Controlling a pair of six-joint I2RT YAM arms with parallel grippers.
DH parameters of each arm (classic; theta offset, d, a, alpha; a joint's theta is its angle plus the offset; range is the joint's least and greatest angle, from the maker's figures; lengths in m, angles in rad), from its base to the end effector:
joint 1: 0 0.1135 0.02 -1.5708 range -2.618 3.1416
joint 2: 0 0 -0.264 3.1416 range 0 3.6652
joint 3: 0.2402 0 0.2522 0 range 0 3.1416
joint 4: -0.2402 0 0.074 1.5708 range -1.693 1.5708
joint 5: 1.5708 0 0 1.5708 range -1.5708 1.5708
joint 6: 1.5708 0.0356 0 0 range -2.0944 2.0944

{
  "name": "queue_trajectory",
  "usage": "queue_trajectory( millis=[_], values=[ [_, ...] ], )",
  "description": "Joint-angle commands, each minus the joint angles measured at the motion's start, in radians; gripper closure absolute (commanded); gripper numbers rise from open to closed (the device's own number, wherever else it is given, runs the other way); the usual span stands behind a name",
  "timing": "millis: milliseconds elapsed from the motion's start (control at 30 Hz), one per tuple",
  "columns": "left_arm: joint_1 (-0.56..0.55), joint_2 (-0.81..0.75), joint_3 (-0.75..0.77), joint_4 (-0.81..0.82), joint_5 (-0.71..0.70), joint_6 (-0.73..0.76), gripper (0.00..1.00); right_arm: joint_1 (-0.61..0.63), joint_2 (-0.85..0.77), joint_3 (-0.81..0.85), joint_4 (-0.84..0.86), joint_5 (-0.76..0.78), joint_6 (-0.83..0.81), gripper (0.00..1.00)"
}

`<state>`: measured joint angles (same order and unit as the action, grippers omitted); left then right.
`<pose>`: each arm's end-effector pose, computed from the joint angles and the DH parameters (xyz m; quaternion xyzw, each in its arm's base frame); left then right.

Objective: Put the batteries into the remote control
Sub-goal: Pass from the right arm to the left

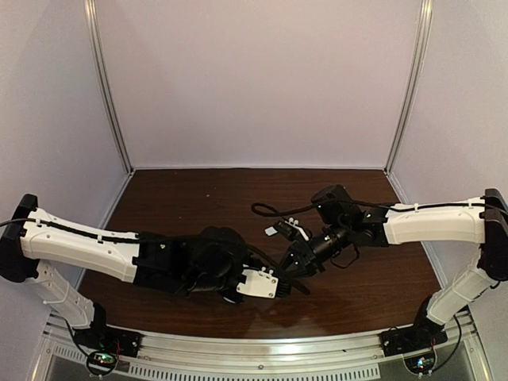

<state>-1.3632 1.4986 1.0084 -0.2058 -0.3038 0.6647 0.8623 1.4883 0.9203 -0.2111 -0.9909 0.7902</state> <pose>0.0781 -0.3189 0.2452 0.7263 0.5276 -0.0145 0.4403 0.1749 0.2499 0.2297 0.2125 -0.8046 -0.5467 0.0927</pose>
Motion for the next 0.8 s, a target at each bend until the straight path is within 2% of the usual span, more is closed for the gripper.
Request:
queue_trajectory(
  millis=[0,767],
  values=[
    [-0.003,0.015,0.024,0.021,-0.014,0.023,0.70,0.015,0.017,0.004,0.013,-0.006,-0.004,1.00],
    [-0.003,0.077,0.078,-0.008,0.023,0.019,0.88,0.020,0.038,0.022,0.009,-0.028,-0.024,1.00]
  ],
)
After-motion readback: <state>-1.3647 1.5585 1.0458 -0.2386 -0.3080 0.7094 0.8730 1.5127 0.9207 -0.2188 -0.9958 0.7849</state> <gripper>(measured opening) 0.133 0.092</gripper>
